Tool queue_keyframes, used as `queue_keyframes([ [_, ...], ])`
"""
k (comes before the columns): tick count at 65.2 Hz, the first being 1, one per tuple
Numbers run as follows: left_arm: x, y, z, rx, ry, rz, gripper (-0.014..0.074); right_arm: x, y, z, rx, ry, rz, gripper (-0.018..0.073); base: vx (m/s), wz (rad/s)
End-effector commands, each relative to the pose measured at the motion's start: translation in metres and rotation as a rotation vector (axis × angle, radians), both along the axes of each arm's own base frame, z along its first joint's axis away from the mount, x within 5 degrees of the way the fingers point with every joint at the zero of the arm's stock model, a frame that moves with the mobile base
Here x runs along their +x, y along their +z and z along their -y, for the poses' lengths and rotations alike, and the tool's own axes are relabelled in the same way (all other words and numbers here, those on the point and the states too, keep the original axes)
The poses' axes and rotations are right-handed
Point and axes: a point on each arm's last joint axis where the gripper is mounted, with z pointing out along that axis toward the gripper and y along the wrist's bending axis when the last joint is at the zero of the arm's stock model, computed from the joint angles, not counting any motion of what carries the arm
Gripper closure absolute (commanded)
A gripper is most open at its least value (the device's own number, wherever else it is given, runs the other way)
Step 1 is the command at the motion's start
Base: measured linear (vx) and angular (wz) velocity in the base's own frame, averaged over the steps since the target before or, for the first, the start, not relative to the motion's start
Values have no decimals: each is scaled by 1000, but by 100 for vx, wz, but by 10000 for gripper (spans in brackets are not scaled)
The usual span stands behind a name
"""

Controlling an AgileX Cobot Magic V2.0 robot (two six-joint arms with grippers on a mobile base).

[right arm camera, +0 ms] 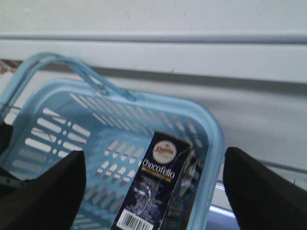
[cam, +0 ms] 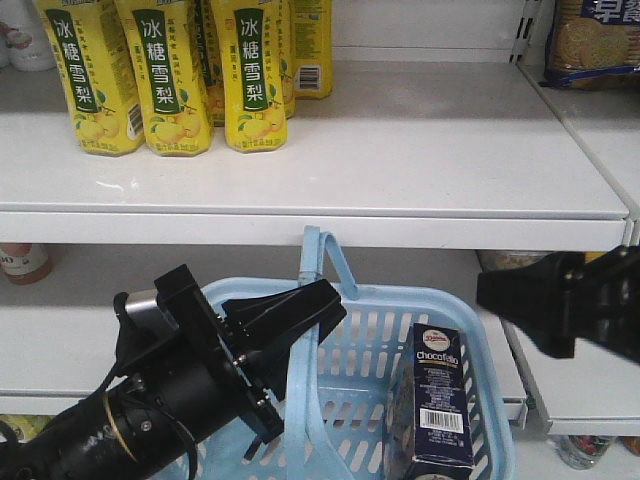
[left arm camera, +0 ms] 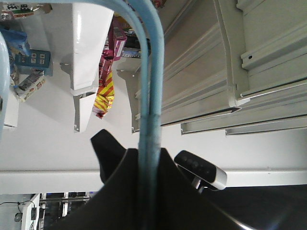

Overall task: Left arm holds basket, right arm returns cookies
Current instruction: 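Reach the right gripper down into the basket and grasp the Chocofello box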

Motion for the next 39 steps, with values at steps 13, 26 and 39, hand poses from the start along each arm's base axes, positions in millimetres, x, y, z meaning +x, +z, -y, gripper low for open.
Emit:
queue_keyframes([
  [13,-1,38,-11,-283,40,177,596,1,-8,-25,41,26,-198,8,0,0],
  [26,-1,38,-11,-283,40,177,596,5,-4,-39,-26,27,-307,8,0,0],
  [39,-1,38,-11,-283,40,177,596,15,-9,-49,-86,4,-361,8,0,0],
])
